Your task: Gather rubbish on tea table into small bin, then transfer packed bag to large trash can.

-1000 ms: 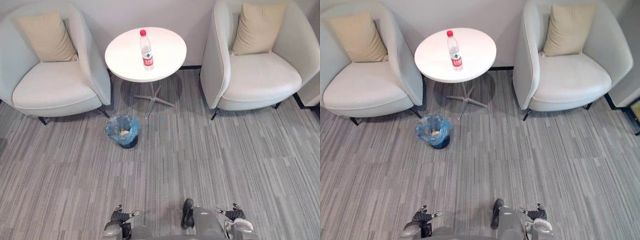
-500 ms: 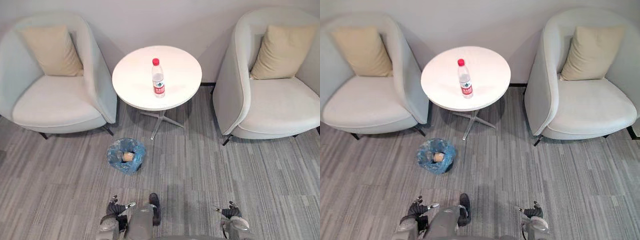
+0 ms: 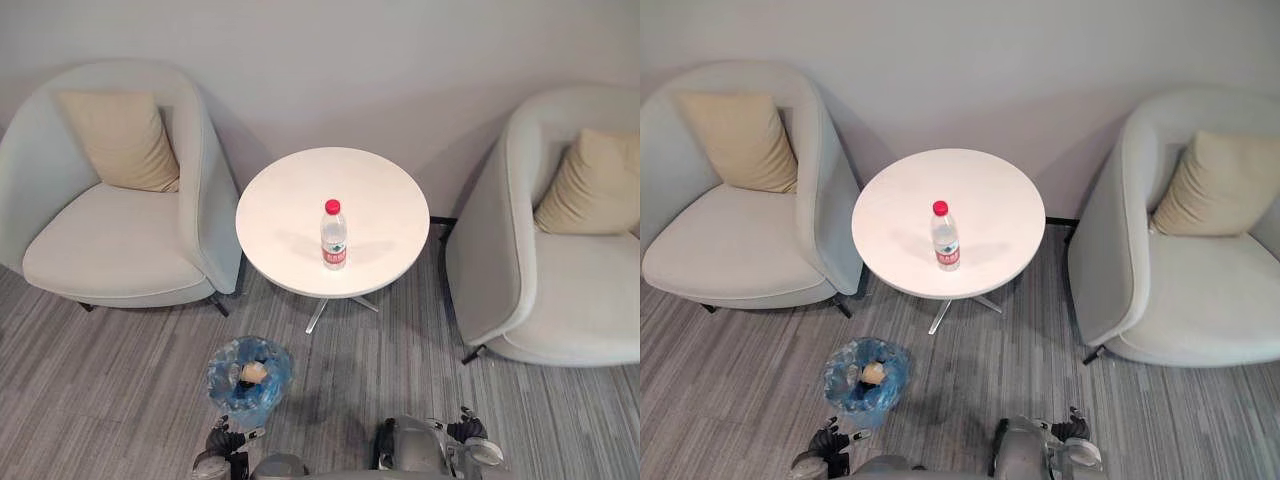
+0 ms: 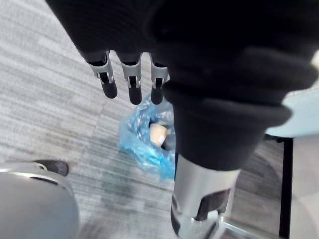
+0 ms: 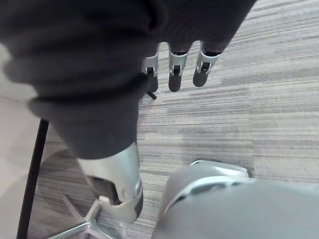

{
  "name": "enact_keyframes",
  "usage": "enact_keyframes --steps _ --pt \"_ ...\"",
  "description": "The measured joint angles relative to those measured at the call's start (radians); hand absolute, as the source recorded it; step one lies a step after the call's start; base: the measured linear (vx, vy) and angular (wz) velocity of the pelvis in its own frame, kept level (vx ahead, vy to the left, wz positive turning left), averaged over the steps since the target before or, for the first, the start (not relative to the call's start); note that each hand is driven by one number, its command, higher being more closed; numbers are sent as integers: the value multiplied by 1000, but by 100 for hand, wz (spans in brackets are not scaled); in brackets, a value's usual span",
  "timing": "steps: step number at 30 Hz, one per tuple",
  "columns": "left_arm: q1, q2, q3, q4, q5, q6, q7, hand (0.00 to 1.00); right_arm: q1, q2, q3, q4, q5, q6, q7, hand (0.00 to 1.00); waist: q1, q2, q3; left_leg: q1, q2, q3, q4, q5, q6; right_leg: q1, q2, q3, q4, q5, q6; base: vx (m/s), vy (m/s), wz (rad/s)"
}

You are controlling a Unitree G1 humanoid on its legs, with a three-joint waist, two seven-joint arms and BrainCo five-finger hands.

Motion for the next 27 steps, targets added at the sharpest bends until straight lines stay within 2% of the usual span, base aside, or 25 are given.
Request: enact_keyframes --steps 1,3,4,5,6,7,8,10,11,12,13,15,17,22,27 --pt "8 -14 13 0 0 -2 0 0 -4 0 -5 -8 0 -1 0 0 21 13 -9 -6 20 -14 5 15 -24 -2 13 -9 15 -39 -14 364 -250 9" --pt "1 -29 36 -1 1 -2 1 0 -6 2 -7 -15 0 -1 0 0 17 26 -13 -35 47 -41 56 38 -58 19 16 -60 25 -87 -34 393 -312 52" --pt "-5 -34 43 -7 1 -2 0 0 -4 4 -6 -16 1 -1 0 0 15 26 -12 -69 61 -56 136 46 -72 45 16 -85 11 -97 -39 295 -257 80" --pt "-11 -41 59 -15 1 -2 0 0 0 13 -2 -18 1 -1 -1 0 14 26 -11 -134 81 -63 280 66 -98 87 20 -117 -21 -102 -43 258 -236 81" --pt "-14 -52 82 -33 -1 -3 -1 0 6 23 5 -28 2 -1 -2 0 19 21 -6 -223 119 -54 468 102 -110 154 30 -145 -70 -103 -47 190 -152 62" --pt "-14 -54 83 -42 -2 -2 -2 0 10 25 7 -39 2 -2 -2 0 24 18 -3 -251 136 -34 539 99 -107 188 34 -159 -90 -104 -49 265 -144 45" --pt "-14 -56 81 -54 -1 -3 -1 0 19 40 6 -47 3 -4 -3 0 26 14 0 -285 160 21 602 87 -86 246 37 -175 -123 -103 -51 194 -68 26" --pt "-14 -65 74 -66 -1 -4 -1 0 8 42 4 -71 4 -6 -4 0 25 15 -1 -318 165 98 552 74 -58 287 30 -184 -157 -102 -48 148 -2 13" --pt "-17 -72 71 -68 -1 -3 -1 0 6 42 3 -94 6 -11 -5 0 25 23 -5 -345 164 126 459 72 -53 292 29 -183 -167 -98 -41 181 105 -2" --pt "-21 -80 69 -64 -1 -2 -1 0 7 41 -1 -102 11 -15 -5 0 24 34 -8 -360 157 142 317 134 -22 290 33 -184 -164 -99 -26 161 121 2" --pt "-20 -86 67 -61 -1 -2 -1 0 8 36 -5 -102 11 -15 -6 0 24 49 -17 -360 150 142 253 180 -13 285 42 -185 -161 -103 -17 200 139 15" --pt "-23 -74 54 -60 -2 -4 -1 0 16 63 -6 -91 11 -8 -5 0 28 7 -25 -311 98 149 139 186 -4 283 17 -175 -178 -101 16 141 88 17" --pt "-23 -64 45 -58 -1 -1 -1 0 18 68 -7 -89 11 -7 -5 0 25 -3 -24 -288 70 151 101 199 8 302 -3 -177 -198 -96 24 90 77 15" --pt "-18 -54 38 -39 1 -1 -1 0 26 67 -45 -83 10 -9 -5 0 26 -2 -30 -200 14 150 -35 256 11 340 -22 -171 -237 -89 36 11 31 7" --pt "-18 -42 22 -21 2 -2 -2 0 31 55 -49 -40 9 -9 -6 0 23 -3 -31 -150 10 125 -168 331 -4 345 3 -167 -249 -76 20 -29 -59 2"
